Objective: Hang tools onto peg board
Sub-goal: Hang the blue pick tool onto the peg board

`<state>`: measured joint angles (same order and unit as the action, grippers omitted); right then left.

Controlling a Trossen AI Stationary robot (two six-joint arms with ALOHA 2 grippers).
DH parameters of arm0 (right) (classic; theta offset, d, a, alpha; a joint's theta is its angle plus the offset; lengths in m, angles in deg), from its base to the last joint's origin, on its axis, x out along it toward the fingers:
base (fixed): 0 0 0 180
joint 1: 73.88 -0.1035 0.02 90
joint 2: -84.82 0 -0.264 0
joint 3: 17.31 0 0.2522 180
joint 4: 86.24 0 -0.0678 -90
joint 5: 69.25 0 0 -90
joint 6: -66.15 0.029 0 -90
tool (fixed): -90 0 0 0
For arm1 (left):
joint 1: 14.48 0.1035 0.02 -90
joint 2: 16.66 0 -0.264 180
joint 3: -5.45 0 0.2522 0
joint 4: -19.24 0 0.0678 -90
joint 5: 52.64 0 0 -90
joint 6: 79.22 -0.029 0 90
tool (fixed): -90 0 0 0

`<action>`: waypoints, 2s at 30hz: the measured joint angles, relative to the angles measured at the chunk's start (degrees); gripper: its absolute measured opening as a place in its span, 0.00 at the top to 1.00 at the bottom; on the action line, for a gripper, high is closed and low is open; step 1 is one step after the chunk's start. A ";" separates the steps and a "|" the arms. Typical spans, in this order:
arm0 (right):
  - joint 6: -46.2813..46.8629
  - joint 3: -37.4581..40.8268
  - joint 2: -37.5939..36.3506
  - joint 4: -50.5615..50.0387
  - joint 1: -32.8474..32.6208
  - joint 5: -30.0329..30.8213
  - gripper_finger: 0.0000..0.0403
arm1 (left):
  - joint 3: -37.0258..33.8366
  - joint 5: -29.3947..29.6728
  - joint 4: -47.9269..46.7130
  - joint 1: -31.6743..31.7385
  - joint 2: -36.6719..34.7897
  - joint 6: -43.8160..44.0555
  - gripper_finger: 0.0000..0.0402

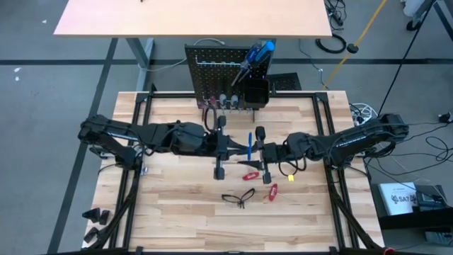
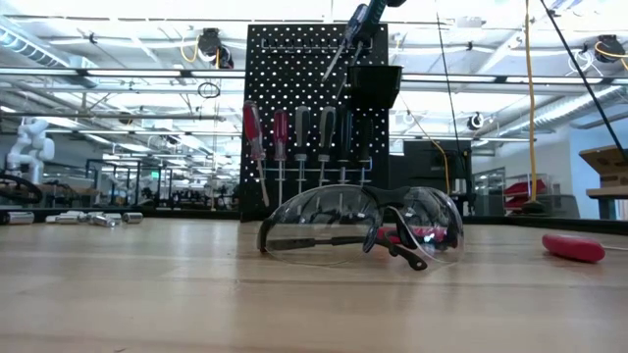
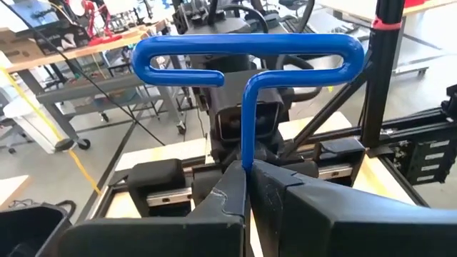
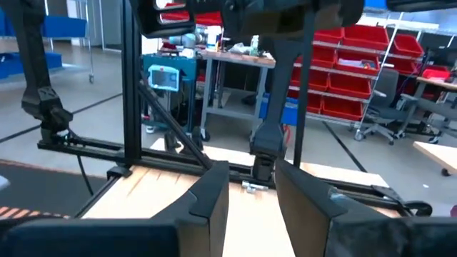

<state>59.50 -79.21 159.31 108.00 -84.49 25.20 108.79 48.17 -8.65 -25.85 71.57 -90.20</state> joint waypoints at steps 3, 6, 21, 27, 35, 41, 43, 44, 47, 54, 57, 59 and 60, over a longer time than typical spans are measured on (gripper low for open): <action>-0.20 0.02 0.14 -0.44 -0.02 0.23 0.73 | 0.00 0.02 -1.16 0.00 0.14 0.26 0.98; -0.68 0.02 0.10 -0.46 0.00 0.39 0.73 | 0.02 0.20 -2.45 0.00 0.08 1.36 0.98; -2.74 0.02 -0.03 -4.52 0.11 9.88 0.73 | 0.04 7.28 -9.02 -0.04 -0.06 4.15 0.98; -2.47 0.02 -0.03 -4.97 0.15 10.17 0.73 | 0.04 7.32 -8.08 -0.02 -0.05 4.31 0.98; -1.53 0.00 0.23 -3.16 0.15 8.70 0.73 | 0.04 4.31 -3.54 0.00 1.61 4.17 0.98; -1.60 0.00 0.23 -3.05 0.13 8.74 0.75 | 0.04 4.28 -2.30 0.15 3.54 2.44 0.98; -1.62 0.00 0.21 -4.06 0.13 8.77 0.78 | 0.04 4.31 -2.20 0.13 3.58 1.66 0.98; -1.72 0.00 0.21 -4.67 0.13 8.86 0.81 | 0.04 4.37 -2.00 0.13 3.58 1.60 0.98; -2.06 0.00 0.21 -5.28 0.35 9.08 0.89 | 0.04 4.50 -1.27 0.11 3.21 1.44 0.98; -3.28 0.00 0.21 -5.54 0.43 8.73 0.99 | 0.04 4.74 -1.56 0.11 3.03 1.39 0.98; -3.24 0.00 0.24 -5.91 0.44 8.71 0.99 | 0.04 4.72 -2.52 0.11 3.01 1.05 0.98; -3.17 0.02 0.29 -5.94 0.44 8.72 0.99 | 0.04 4.55 -3.21 0.11 3.01 0.34 0.98; -3.17 0.04 0.29 -5.90 0.44 8.70 0.99 | 0.08 4.23 -3.52 0.11 3.01 0.04 0.98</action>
<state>56.33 -79.17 159.61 102.11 -84.05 33.90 108.87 52.40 -12.17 -25.74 74.58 -90.17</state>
